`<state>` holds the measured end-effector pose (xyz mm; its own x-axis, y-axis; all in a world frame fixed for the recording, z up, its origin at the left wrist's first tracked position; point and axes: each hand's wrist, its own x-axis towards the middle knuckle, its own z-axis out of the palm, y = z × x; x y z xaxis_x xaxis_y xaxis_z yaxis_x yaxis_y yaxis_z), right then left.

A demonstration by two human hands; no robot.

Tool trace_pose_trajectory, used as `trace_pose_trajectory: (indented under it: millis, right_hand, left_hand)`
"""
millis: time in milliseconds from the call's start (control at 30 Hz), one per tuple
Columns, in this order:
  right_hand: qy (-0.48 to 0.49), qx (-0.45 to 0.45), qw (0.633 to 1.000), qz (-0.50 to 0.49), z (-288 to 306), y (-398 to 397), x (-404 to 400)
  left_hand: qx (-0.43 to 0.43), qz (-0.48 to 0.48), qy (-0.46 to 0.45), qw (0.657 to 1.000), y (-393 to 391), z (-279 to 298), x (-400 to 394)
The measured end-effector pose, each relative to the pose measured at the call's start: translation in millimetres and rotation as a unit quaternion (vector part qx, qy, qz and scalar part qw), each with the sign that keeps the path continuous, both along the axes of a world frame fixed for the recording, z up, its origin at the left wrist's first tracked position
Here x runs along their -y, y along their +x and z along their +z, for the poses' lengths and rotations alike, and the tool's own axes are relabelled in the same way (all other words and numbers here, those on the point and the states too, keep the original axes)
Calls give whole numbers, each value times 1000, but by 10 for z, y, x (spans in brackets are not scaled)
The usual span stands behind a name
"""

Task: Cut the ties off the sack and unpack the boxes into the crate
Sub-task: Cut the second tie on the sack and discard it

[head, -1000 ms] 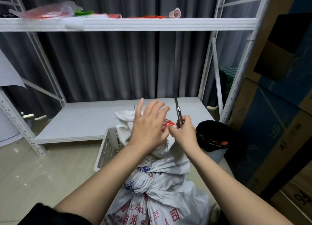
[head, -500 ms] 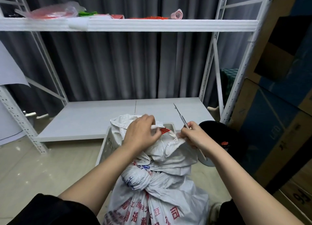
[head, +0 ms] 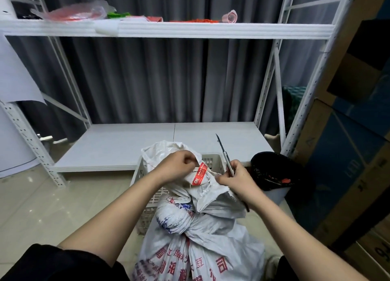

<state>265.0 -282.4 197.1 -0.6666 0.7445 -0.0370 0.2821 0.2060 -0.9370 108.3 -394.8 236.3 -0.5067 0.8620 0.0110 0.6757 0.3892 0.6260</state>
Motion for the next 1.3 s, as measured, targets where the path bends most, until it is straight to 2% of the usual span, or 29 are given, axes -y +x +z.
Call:
trace_pose_trajectory:
  millis: [100,200,300,500,633,700,800,900,967,1133,1300]
  right_hand:
    - [45,-31,997,-61,-96,-61,201]
    - [93,-39,990,-96,-135,-80,307]
    - [124,-38,985,-109,-134,-86,318]
    - [193,38,980,-34,-74,-24,199]
    - [128,48,990,27,57,87,15]
    - [154,61,985,52,143,200,-53]
    - [263,112,955,84,320,379,-113]
    - [401,188,891,107,517,466,-85]
    - [457,215,857,105,601,471,-70]
    - [515,258,808,126,594,419,-56]
    - [524,266,800,126,622,398,-37]
  left_hand:
    - [-18,-4,19,1000,63,8,-35]
    - [18,10,33,999,94,-53,-21]
    - [43,-30,20,998,94,-122,25]
    - [57,-51,21,997,6,-112,43]
    - [54,-63,14,996,-13,-121,54]
    - [52,-66,17,996,-9,-141,52]
    - [40,-63,23,997,0,-163,34]
    - [32,-62,19,997,8,-159,8]
    - [19,-56,12,998,7,-162,-11]
    - [8,-46,6,999,23,-176,-36]
    - [3,-51,8,999,30,-186,-35]
